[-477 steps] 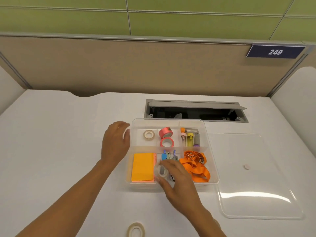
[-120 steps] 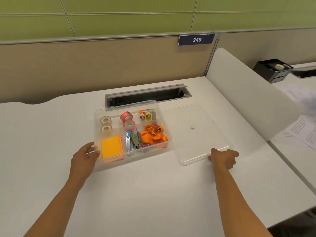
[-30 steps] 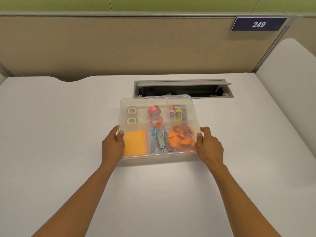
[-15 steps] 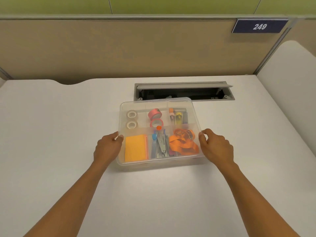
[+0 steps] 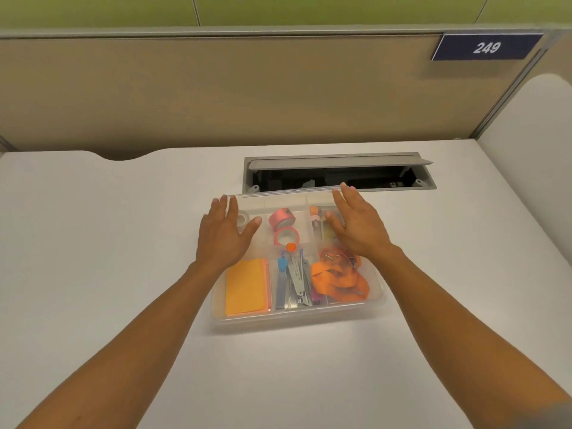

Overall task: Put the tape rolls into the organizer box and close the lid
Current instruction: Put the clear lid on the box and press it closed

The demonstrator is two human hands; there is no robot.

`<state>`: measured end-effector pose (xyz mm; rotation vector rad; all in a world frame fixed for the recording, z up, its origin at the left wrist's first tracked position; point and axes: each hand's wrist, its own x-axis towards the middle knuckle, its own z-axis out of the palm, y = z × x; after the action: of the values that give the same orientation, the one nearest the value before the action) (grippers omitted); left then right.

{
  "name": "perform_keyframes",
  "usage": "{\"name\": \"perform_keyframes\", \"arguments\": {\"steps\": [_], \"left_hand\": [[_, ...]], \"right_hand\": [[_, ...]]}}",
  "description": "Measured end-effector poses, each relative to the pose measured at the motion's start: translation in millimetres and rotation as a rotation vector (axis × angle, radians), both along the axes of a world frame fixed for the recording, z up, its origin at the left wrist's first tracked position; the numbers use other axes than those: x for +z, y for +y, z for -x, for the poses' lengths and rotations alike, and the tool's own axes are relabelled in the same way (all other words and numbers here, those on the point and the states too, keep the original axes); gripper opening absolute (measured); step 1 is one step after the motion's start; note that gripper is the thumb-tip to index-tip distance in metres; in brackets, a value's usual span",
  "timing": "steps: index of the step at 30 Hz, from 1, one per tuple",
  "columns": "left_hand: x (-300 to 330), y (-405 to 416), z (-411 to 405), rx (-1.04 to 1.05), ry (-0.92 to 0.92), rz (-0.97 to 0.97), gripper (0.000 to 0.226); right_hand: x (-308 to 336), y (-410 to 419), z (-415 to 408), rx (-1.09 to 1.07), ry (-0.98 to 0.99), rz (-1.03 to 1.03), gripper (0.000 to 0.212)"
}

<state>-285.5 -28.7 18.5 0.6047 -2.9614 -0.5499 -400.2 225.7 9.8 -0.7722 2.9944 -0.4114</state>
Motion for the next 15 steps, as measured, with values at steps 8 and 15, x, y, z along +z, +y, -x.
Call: {"name": "perform_keyframes", "arguments": {"steps": [8,15], "left_hand": [[-17.5,-3.9,6.0,-0.050,-0.011,0.102,0.087],[-14.7,-3.5,6.5,-0.035,-0.013,0.084,0.087]], "right_hand": [[-23.5,-0.3,-1.2,-0.088,-0.053,0.044,0.089],[-20.3,-1.5,-0.8,-0.082,-0.027,0.033,0.088]]}}
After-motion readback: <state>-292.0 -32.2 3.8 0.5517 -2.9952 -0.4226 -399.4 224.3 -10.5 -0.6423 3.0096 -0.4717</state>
